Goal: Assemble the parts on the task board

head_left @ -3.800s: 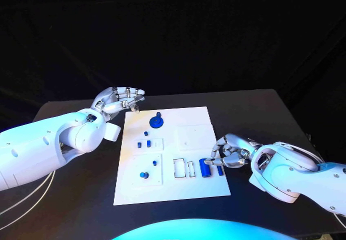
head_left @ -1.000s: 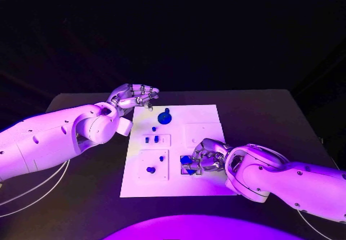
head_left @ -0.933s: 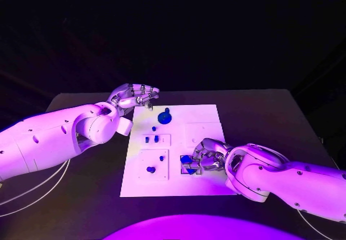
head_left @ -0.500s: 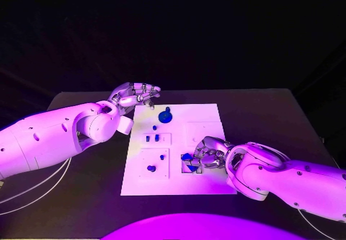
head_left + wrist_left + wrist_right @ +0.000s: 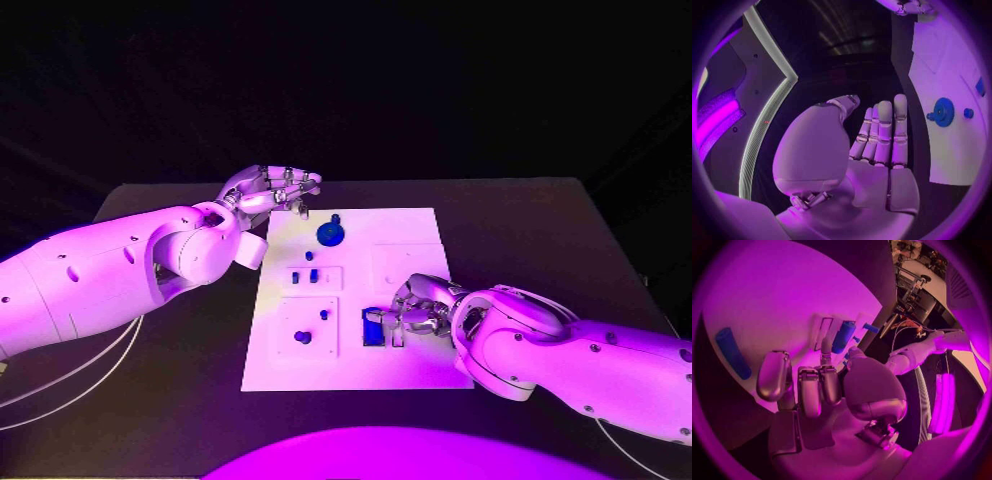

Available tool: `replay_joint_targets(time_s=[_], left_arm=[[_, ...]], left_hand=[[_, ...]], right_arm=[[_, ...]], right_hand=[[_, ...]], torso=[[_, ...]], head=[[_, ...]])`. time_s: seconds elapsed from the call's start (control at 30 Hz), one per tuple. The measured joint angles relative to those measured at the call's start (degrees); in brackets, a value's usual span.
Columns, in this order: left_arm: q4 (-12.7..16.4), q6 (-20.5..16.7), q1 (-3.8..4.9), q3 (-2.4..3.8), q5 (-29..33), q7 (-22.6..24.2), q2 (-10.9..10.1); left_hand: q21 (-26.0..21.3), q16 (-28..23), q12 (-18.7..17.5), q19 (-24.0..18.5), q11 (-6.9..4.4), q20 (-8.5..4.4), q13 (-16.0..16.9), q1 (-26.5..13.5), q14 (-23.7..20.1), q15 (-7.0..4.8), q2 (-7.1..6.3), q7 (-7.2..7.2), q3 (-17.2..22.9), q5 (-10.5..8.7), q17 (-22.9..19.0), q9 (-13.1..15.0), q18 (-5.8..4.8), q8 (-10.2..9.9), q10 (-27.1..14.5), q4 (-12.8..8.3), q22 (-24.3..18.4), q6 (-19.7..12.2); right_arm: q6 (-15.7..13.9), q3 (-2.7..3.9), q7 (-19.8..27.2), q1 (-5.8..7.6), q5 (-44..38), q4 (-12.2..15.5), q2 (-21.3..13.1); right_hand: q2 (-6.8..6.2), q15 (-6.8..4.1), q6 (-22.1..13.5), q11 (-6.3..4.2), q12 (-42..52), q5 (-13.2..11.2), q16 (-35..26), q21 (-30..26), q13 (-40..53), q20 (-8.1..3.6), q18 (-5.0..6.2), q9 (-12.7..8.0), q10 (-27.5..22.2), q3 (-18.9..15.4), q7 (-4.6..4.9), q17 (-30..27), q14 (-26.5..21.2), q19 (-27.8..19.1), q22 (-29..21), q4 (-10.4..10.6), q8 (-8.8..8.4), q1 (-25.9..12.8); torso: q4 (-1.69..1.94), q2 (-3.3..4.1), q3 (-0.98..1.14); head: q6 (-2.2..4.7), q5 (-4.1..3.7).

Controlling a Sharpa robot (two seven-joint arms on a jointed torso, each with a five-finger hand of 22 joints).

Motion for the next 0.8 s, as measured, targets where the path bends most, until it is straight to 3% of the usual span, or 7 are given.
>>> replay_joint_targets(time_s=[0.5,0.8], left_arm=[[0.1,-0.49,0.0,0.0,-0.14,0.19,0.17],[0.09,-0.61,0.0,0.0,-0.23,0.35,0.17]], left_hand=[[0.0,0.0,0.0,0.0,0.0,0.0,0.0,0.0,0.0,0.0,0.0,0.0,0.0,0.0,-0.05,0.0,0.0,0.0,0.0,0.0,0.0,0.0],[0.0,0.0,0.0,0.0,0.0,0.0,-0.04,0.0,0.0,0.0,0.0,0.0,0.0,0.0,-0.05,0.0,-0.01,0.0,0.0,0.0,0.01,0.0]], right_arm=[[0.65,0.01,-1.11,0.0,-0.97,1.57,-1.53],[0.74,0.07,-0.75,-0.06,-1.07,3.21,-4.65]], right_hand=[[-0.13,0.0,-0.2,0.0,-0.31,0.0,-0.23,-0.41,-0.01,0.0,0.0,-0.03,0.0,-1.33,0.17,-0.01,0.0,0.0,-0.01,-0.14,0.45,-1.36],[0.22,0.0,-1.96,0.0,-1.1,-0.01,-0.23,-1.48,-0.01,0.0,0.0,-0.06,0.0,-1.97,0.6,-0.01,0.0,0.0,-0.01,-0.15,0.58,3.08]], torso=[[0.01,-0.04,0.0],[-0.01,-0.08,0.03]], head=[[0.01,0.42],[0.07,0.64]])
